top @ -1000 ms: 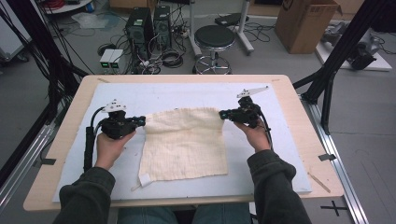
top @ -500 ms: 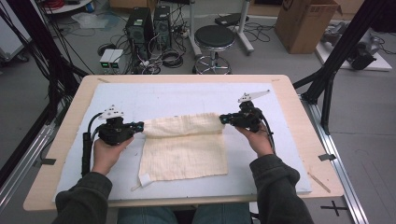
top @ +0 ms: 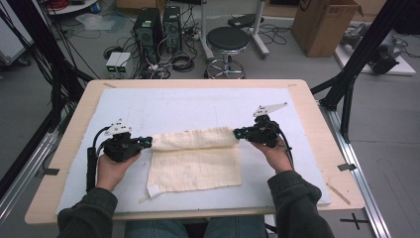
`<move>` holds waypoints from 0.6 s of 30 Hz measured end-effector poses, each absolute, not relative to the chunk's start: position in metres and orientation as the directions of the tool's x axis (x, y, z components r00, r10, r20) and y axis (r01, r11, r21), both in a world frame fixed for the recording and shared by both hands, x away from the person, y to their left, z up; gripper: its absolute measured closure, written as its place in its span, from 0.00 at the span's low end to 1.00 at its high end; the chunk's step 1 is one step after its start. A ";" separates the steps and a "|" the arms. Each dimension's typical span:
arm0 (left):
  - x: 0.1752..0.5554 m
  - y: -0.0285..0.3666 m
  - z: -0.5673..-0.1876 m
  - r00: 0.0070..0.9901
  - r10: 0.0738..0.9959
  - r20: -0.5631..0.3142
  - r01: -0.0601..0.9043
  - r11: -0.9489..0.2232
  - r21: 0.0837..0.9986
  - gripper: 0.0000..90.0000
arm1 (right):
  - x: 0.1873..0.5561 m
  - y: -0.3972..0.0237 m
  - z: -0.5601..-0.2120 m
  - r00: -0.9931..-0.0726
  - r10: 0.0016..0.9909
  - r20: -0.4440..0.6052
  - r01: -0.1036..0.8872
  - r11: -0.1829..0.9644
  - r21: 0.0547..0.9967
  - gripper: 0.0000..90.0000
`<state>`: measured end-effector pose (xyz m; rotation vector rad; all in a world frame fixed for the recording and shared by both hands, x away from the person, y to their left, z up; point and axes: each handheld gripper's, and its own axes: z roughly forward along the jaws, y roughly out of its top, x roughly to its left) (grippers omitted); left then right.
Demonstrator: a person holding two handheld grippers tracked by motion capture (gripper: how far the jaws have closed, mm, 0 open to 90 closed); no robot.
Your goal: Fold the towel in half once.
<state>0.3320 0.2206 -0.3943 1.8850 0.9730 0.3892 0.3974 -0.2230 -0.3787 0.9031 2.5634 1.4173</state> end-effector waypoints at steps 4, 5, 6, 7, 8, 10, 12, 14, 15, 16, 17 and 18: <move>0.328 0.220 -0.394 0.638 0.759 -0.128 0.459 -0.241 0.855 0.97 | 0.394 -0.224 -0.380 -0.830 0.518 0.205 0.449 0.403 0.797 0.95; 0.328 0.220 -0.394 0.638 0.760 -0.127 0.457 -0.241 0.856 0.97 | 0.393 -0.224 -0.380 -0.831 0.518 0.204 0.447 0.404 0.798 0.95; 0.327 0.220 -0.394 0.640 0.758 -0.128 0.457 -0.242 0.856 0.97 | 0.391 -0.224 -0.380 -0.831 0.517 0.205 0.448 0.404 0.798 0.95; 0.326 0.221 -0.394 0.643 0.756 -0.125 0.457 -0.247 0.855 0.97 | 0.390 -0.224 -0.380 -0.830 0.519 0.204 0.449 0.405 0.797 0.95; 0.325 0.220 -0.394 0.643 0.755 -0.126 0.455 -0.245 0.856 0.97 | 0.389 -0.224 -0.380 -0.832 0.516 0.204 0.446 0.403 0.799 0.95; 0.323 0.220 -0.394 0.648 0.752 -0.124 0.453 -0.249 0.856 0.97 | 0.388 -0.224 -0.381 -0.833 0.514 0.205 0.446 0.403 0.799 0.95; 0.321 0.220 -0.395 0.648 0.751 -0.127 0.456 -0.249 0.854 0.97 | 0.386 -0.225 -0.381 -0.831 0.515 0.208 0.450 0.403 0.797 0.95; 0.319 0.221 -0.397 0.651 0.749 -0.127 0.458 -0.254 0.852 0.97 | 0.385 -0.226 -0.383 -0.833 0.512 0.208 0.447 0.403 0.799 0.95; 0.318 0.221 -0.398 0.653 0.747 -0.124 0.458 -0.259 0.850 0.97 | 0.384 -0.226 -0.383 -0.832 0.514 0.210 0.450 0.402 0.797 0.95; 0.317 0.221 -0.399 0.652 0.747 -0.130 0.461 -0.254 0.850 0.97 | 0.383 -0.227 -0.385 -0.834 0.513 0.206 0.446 0.405 0.798 0.95; 0.315 0.221 -0.400 0.654 0.746 -0.126 0.460 -0.259 0.849 0.97 | 0.382 -0.227 -0.386 -0.835 0.511 0.203 0.442 0.405 0.801 0.95; 0.314 0.221 -0.401 0.656 0.744 -0.126 0.460 -0.261 0.848 0.97 | 0.381 -0.228 -0.387 -0.834 0.509 0.213 0.451 0.407 0.794 0.95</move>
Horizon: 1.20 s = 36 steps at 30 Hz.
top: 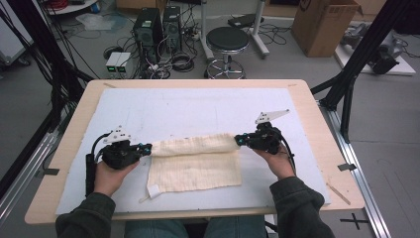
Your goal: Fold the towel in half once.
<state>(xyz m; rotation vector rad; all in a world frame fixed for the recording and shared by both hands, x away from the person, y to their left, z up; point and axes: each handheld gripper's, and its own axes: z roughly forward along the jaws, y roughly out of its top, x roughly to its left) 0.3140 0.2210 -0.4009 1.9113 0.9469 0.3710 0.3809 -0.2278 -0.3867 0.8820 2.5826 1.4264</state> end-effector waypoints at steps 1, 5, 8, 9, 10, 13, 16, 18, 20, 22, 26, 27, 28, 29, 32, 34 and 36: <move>0.313 0.221 -0.401 0.659 0.741 -0.127 0.460 -0.265 0.847 0.97 | 0.379 -0.228 -0.388 -0.835 0.510 0.205 0.446 0.411 0.796 0.95; 0.309 0.218 -0.401 0.668 0.736 -0.112 0.455 -0.284 0.844 0.97 | 0.374 -0.229 -0.390 -0.836 0.507 0.210 0.447 0.408 0.796 0.95; 0.307 0.217 -0.400 0.676 0.729 -0.106 0.448 -0.293 0.844 0.97 | 0.372 -0.230 -0.391 -0.841 0.501 0.204 0.438 0.411 0.800 0.95; 0.306 0.217 -0.400 0.676 0.729 -0.106 0.448 -0.293 0.844 0.97 | 0.371 -0.230 -0.391 -0.841 0.500 0.206 0.438 0.407 0.801 0.95; 0.305 0.217 -0.400 0.680 0.726 -0.102 0.445 -0.299 0.844 0.97 | 0.369 -0.231 -0.391 -0.840 0.501 0.209 0.442 0.408 0.799 0.95; 0.301 0.216 -0.400 0.682 0.723 -0.108 0.442 -0.290 0.849 0.97 | 0.367 -0.232 -0.391 -0.843 0.498 0.205 0.436 0.407 0.803 0.95; 0.299 0.218 -0.404 0.683 0.722 -0.111 0.445 -0.290 0.847 0.97 | 0.365 -0.233 -0.392 -0.842 0.499 0.207 0.437 0.402 0.805 0.95; 0.297 0.219 -0.406 0.681 0.723 -0.116 0.447 -0.285 0.848 0.97 | 0.363 -0.233 -0.393 -0.841 0.498 0.210 0.439 0.402 0.803 0.95; 0.295 0.219 -0.407 0.682 0.721 -0.124 0.449 -0.279 0.849 0.97 | 0.362 -0.233 -0.393 -0.845 0.492 0.210 0.436 0.405 0.804 0.95; 0.294 0.220 -0.407 0.688 0.716 -0.119 0.446 -0.287 0.848 0.97 | 0.360 -0.233 -0.393 -0.845 0.493 0.207 0.435 0.406 0.804 0.95; 0.291 0.221 -0.409 0.691 0.713 -0.118 0.446 -0.292 0.846 0.97 | 0.356 -0.234 -0.391 -0.845 0.493 0.207 0.432 0.400 0.808 0.95; 0.291 0.222 -0.409 0.692 0.712 -0.119 0.447 -0.293 0.845 0.97 | 0.357 -0.234 -0.392 -0.849 0.489 0.202 0.425 0.402 0.811 0.95; 0.290 0.222 -0.410 0.691 0.712 -0.123 0.450 -0.290 0.845 0.97 | 0.356 -0.234 -0.393 -0.848 0.489 0.205 0.427 0.401 0.810 0.95; 0.289 0.223 -0.411 0.693 0.711 -0.122 0.450 -0.293 0.844 0.97 | 0.355 -0.234 -0.394 -0.847 0.489 0.207 0.431 0.403 0.807 0.95; 0.287 0.224 -0.414 0.694 0.708 -0.131 0.454 -0.290 0.842 0.97 | 0.353 -0.233 -0.398 -0.848 0.486 0.210 0.436 0.414 0.799 0.95; 0.286 0.223 -0.416 0.697 0.705 -0.129 0.454 -0.296 0.840 0.97 | 0.352 -0.233 -0.401 -0.848 0.483 0.217 0.441 0.416 0.796 0.95; 0.285 0.223 -0.417 0.700 0.702 -0.130 0.456 -0.299 0.838 0.97 | 0.351 -0.234 -0.404 -0.846 0.485 0.223 0.447 0.417 0.792 0.95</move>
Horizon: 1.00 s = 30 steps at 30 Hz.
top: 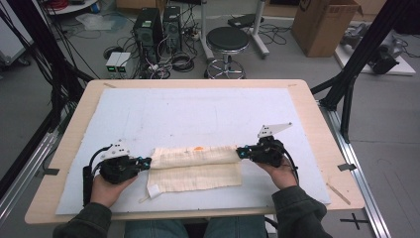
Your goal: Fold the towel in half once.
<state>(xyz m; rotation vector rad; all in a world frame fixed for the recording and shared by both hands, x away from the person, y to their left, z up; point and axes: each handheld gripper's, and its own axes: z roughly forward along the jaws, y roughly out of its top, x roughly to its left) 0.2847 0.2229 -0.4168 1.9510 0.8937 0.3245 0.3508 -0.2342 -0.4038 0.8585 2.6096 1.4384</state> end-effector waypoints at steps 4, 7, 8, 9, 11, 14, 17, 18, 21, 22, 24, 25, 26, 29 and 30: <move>0.282 0.222 -0.418 0.707 0.696 -0.125 0.452 -0.308 0.837 0.97 | 0.349 -0.235 -0.409 -0.848 0.482 0.220 0.446 0.426 0.787 0.95; 0.280 0.222 -0.419 0.708 0.695 -0.130 0.455 -0.307 0.836 0.97 | 0.346 -0.233 -0.411 -0.848 0.479 0.226 0.453 0.433 0.780 0.95; 0.280 0.223 -0.420 0.711 0.691 -0.130 0.454 -0.311 0.835 0.97 | 0.345 -0.233 -0.412 -0.849 0.480 0.223 0.450 0.434 0.781 0.95; 0.279 0.223 -0.420 0.713 0.689 -0.132 0.455 -0.311 0.834 0.97 | 0.344 -0.233 -0.413 -0.847 0.482 0.224 0.454 0.437 0.777 0.95; 0.277 0.223 -0.421 0.717 0.684 -0.136 0.455 -0.311 0.835 0.97 | 0.343 -0.233 -0.415 -0.848 0.479 0.227 0.456 0.441 0.773 0.95; 0.275 0.223 -0.422 0.721 0.678 -0.141 0.457 -0.314 0.832 0.97 | 0.341 -0.233 -0.417 -0.848 0.479 0.228 0.459 0.447 0.768 0.95; 0.274 0.224 -0.423 0.724 0.675 -0.142 0.457 -0.316 0.832 0.97 | 0.339 -0.233 -0.418 -0.850 0.477 0.224 0.455 0.450 0.769 0.95; 0.273 0.224 -0.423 0.726 0.673 -0.138 0.456 -0.321 0.830 0.97 | 0.338 -0.234 -0.418 -0.848 0.478 0.230 0.462 0.450 0.764 0.95; 0.272 0.223 -0.424 0.729 0.671 -0.139 0.457 -0.324 0.829 0.97 | 0.337 -0.234 -0.418 -0.849 0.478 0.225 0.457 0.450 0.768 0.95; 0.272 0.223 -0.424 0.731 0.668 -0.139 0.455 -0.326 0.828 0.97 | 0.337 -0.234 -0.418 -0.849 0.478 0.225 0.457 0.450 0.767 0.95; 0.271 0.223 -0.424 0.735 0.664 -0.139 0.455 -0.330 0.827 0.97 | 0.336 -0.235 -0.418 -0.848 0.479 0.228 0.461 0.451 0.764 0.95; 0.271 0.223 -0.424 0.735 0.664 -0.139 0.454 -0.330 0.828 0.97 | 0.336 -0.235 -0.419 -0.850 0.477 0.223 0.455 0.454 0.766 0.95; 0.271 0.223 -0.424 0.738 0.661 -0.137 0.454 -0.335 0.825 0.97 | 0.336 -0.235 -0.419 -0.848 0.478 0.227 0.460 0.453 0.764 0.95; 0.270 0.222 -0.425 0.738 0.660 -0.141 0.455 -0.331 0.826 0.97 | 0.335 -0.235 -0.419 -0.848 0.478 0.231 0.463 0.453 0.762 0.95; 0.270 0.222 -0.425 0.738 0.660 -0.142 0.455 -0.332 0.826 0.97 | 0.335 -0.235 -0.419 -0.848 0.478 0.229 0.461 0.453 0.763 0.95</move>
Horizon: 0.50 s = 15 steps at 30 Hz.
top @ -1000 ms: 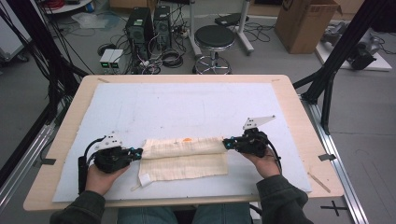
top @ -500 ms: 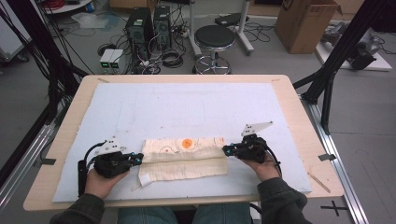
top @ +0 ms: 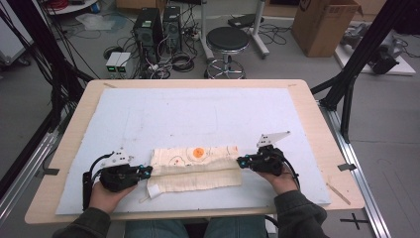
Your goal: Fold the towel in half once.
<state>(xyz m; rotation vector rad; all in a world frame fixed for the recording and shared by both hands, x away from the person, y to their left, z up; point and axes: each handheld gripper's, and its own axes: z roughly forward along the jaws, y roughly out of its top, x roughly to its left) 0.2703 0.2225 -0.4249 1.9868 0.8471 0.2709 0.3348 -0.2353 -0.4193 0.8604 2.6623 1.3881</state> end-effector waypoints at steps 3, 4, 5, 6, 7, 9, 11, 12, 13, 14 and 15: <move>0.270 0.223 -0.425 0.740 0.657 -0.143 0.455 -0.333 0.826 0.97 | 0.334 -0.236 -0.419 -0.850 0.476 0.227 0.458 0.453 0.765 0.95; 0.269 0.223 -0.425 0.741 0.656 -0.142 0.454 -0.333 0.826 0.97 | 0.334 -0.236 -0.419 -0.849 0.477 0.229 0.460 0.453 0.764 0.95; 0.269 0.222 -0.425 0.741 0.656 -0.144 0.454 -0.332 0.827 0.97 | 0.334 -0.236 -0.419 -0.848 0.477 0.231 0.462 0.453 0.763 0.95; 0.268 0.222 -0.425 0.743 0.654 -0.146 0.456 -0.333 0.825 0.97 | 0.334 -0.236 -0.420 -0.849 0.476 0.229 0.460 0.454 0.763 0.95; 0.268 0.222 -0.425 0.745 0.652 -0.144 0.454 -0.337 0.824 0.97 | 0.333 -0.236 -0.420 -0.851 0.475 0.224 0.456 0.456 0.764 0.95; 0.268 0.222 -0.425 0.745 0.651 -0.145 0.455 -0.337 0.824 0.97 | 0.332 -0.235 -0.419 -0.849 0.476 0.229 0.462 0.457 0.760 0.94; 0.268 0.223 -0.425 0.745 0.652 -0.144 0.456 -0.339 0.823 0.97 | 0.332 -0.235 -0.419 -0.850 0.476 0.228 0.460 0.457 0.761 0.94; 0.268 0.223 -0.426 0.743 0.653 -0.148 0.458 -0.334 0.824 0.97 | 0.331 -0.235 -0.420 -0.851 0.473 0.227 0.457 0.458 0.762 0.94; 0.267 0.223 -0.426 0.744 0.651 -0.149 0.457 -0.334 0.824 0.97 | 0.331 -0.235 -0.420 -0.853 0.471 0.225 0.455 0.459 0.763 0.94; 0.267 0.223 -0.426 0.744 0.650 -0.153 0.459 -0.332 0.824 0.96 | 0.330 -0.235 -0.419 -0.850 0.473 0.233 0.463 0.460 0.757 0.94; 0.267 0.224 -0.425 0.746 0.648 -0.154 0.457 -0.330 0.826 0.95 | 0.330 -0.234 -0.420 -0.852 0.470 0.229 0.458 0.462 0.759 0.93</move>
